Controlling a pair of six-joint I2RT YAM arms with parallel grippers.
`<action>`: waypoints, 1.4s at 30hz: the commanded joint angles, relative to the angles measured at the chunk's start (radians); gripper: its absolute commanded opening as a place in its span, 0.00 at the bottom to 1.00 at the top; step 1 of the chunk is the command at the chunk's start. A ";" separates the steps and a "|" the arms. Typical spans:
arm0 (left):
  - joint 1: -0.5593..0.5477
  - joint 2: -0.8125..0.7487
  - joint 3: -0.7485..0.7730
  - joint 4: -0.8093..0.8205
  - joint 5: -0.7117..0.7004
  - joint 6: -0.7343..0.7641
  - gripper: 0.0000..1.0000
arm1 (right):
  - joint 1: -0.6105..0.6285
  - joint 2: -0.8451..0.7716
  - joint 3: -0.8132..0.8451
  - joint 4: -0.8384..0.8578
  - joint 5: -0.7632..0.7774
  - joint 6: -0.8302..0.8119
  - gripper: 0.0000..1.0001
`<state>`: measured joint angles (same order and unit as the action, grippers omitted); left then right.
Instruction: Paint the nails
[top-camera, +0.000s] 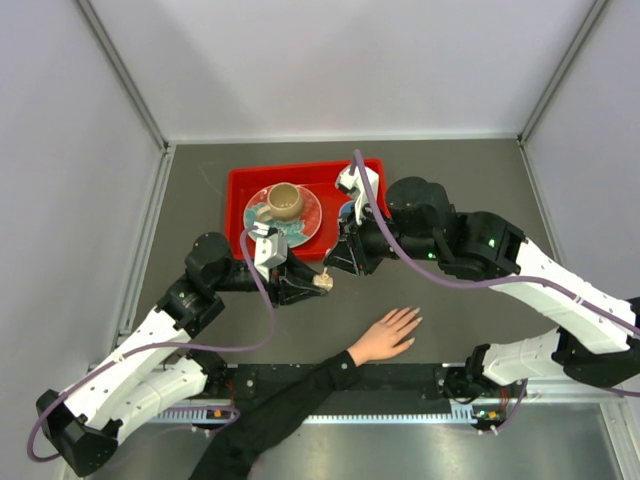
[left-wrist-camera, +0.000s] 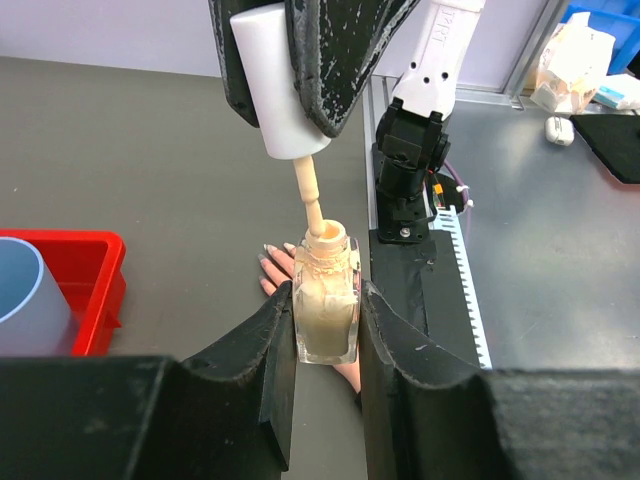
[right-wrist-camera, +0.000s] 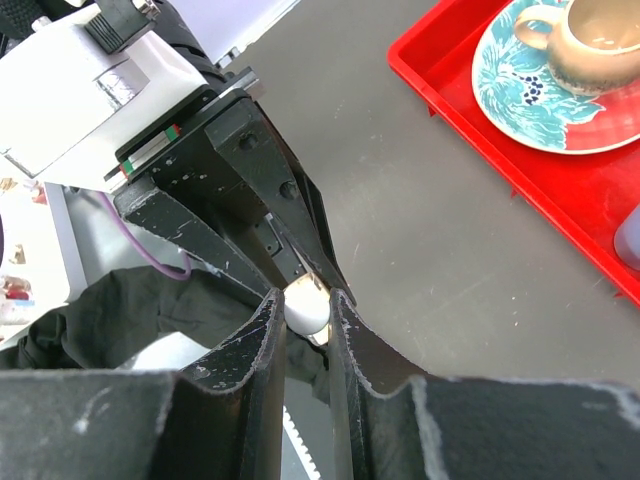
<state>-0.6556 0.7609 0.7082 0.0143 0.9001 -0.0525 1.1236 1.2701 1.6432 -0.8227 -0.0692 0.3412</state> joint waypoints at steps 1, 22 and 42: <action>-0.001 -0.023 -0.004 0.030 0.003 0.006 0.00 | 0.012 -0.020 0.000 0.027 0.012 -0.004 0.00; -0.001 -0.009 0.004 0.039 -0.004 -0.007 0.00 | 0.012 -0.031 -0.043 0.060 -0.015 0.001 0.00; -0.001 -0.006 0.008 0.049 -0.021 -0.021 0.00 | 0.024 -0.025 -0.068 0.054 0.005 -0.007 0.00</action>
<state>-0.6556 0.7635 0.7048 0.0147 0.8810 -0.0650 1.1301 1.2606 1.5814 -0.7975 -0.0765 0.3408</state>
